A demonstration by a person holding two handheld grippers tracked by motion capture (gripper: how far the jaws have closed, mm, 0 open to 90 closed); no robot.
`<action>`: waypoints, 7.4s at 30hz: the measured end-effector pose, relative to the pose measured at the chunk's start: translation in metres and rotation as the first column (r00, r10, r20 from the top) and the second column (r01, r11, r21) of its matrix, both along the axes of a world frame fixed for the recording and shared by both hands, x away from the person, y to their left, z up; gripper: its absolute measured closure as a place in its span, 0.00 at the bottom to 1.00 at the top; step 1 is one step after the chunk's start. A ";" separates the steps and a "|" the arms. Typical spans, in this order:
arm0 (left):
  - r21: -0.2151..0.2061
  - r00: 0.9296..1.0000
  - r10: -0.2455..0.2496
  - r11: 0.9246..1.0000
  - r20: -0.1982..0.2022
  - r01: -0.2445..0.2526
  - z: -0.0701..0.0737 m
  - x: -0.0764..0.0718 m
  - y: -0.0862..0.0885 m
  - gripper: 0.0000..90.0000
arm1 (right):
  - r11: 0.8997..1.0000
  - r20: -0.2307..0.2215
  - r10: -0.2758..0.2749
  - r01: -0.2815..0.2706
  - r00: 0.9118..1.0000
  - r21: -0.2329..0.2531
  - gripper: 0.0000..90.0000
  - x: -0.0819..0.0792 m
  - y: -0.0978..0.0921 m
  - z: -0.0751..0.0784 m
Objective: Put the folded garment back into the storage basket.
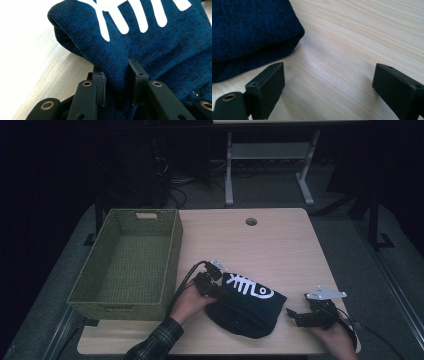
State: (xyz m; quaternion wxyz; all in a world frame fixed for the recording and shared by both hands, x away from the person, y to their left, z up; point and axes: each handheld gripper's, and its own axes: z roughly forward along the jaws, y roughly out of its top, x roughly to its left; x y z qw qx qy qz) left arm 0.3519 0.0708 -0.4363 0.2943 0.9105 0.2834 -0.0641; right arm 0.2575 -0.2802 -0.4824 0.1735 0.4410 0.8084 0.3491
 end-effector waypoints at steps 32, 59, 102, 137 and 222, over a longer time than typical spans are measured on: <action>-0.041 0.998 -0.048 0.998 0.048 0.050 0.111 0.002 -0.006 0.79 | 1.000 -0.002 -0.002 0.002 1.000 0.005 0.12 0.000 0.000 0.000; -0.045 0.993 0.013 0.999 0.117 -0.008 0.188 0.003 0.052 0.79 | 1.000 -0.002 -0.003 0.003 1.000 0.005 0.12 0.000 0.000 0.000; -0.082 0.917 0.350 0.937 0.189 -0.340 0.264 -0.017 0.217 0.80 | 1.000 -0.001 -0.008 0.008 1.000 0.006 0.12 0.000 0.000 0.000; -0.022 0.870 0.488 0.873 0.067 -0.487 0.174 0.004 0.279 0.80 | 1.000 -0.001 -0.018 0.018 1.000 0.006 0.12 0.001 0.000 0.000; -0.124 0.905 0.349 0.937 0.245 -0.328 0.135 0.006 0.143 0.18 | 1.000 -0.001 -0.023 0.023 1.000 0.002 0.11 0.002 0.000 0.000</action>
